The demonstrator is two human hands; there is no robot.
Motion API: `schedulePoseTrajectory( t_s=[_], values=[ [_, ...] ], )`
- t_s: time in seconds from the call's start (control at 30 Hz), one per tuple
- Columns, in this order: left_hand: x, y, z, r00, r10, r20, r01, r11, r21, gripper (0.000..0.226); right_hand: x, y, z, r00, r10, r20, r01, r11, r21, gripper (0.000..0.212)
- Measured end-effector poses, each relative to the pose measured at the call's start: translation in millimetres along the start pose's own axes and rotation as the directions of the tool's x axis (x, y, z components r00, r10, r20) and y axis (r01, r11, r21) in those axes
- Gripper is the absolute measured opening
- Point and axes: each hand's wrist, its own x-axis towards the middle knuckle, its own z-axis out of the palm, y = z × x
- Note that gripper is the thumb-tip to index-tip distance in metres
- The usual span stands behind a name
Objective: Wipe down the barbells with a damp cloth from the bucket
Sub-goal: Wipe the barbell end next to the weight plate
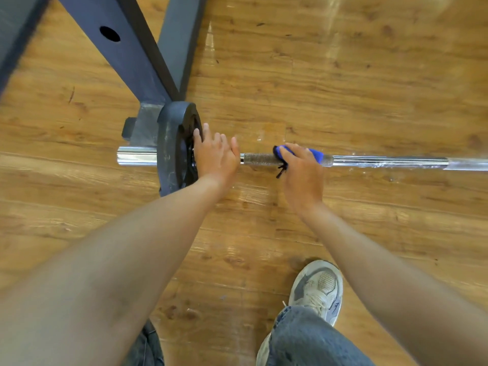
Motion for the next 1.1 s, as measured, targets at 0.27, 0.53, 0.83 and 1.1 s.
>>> schedulePoseTrajectory(
  t_s=[0.27,0.53,0.83,1.1],
  values=[
    [-20.6,3.1,-6.8,1.000,-0.024,0.002,0.024,1.000,-0.019,0.069,-10.2,7.2,-10.8,0.985,-0.159,0.069,0.158,0.987,0.016,0.059],
    [-34.5,6.6,-12.2,0.997,-0.049,0.058,0.049,0.999,0.006,0.062,-9.3,-29.8,0.4,0.931,-0.309,0.194,0.311,0.950,0.023,0.063],
    [-61.4,4.5,-13.8,0.996,-0.019,0.082,0.022,0.999,-0.038,0.063,-35.1,-1.0,-12.8,0.993,-0.104,0.055,0.106,0.994,-0.034,0.054],
    [-92.2,6.2,-12.4,0.986,-0.054,0.155,0.065,0.996,-0.068,0.063,-31.2,-29.2,-53.4,0.819,-0.215,0.532,0.339,0.929,-0.147,0.073]
  ],
)
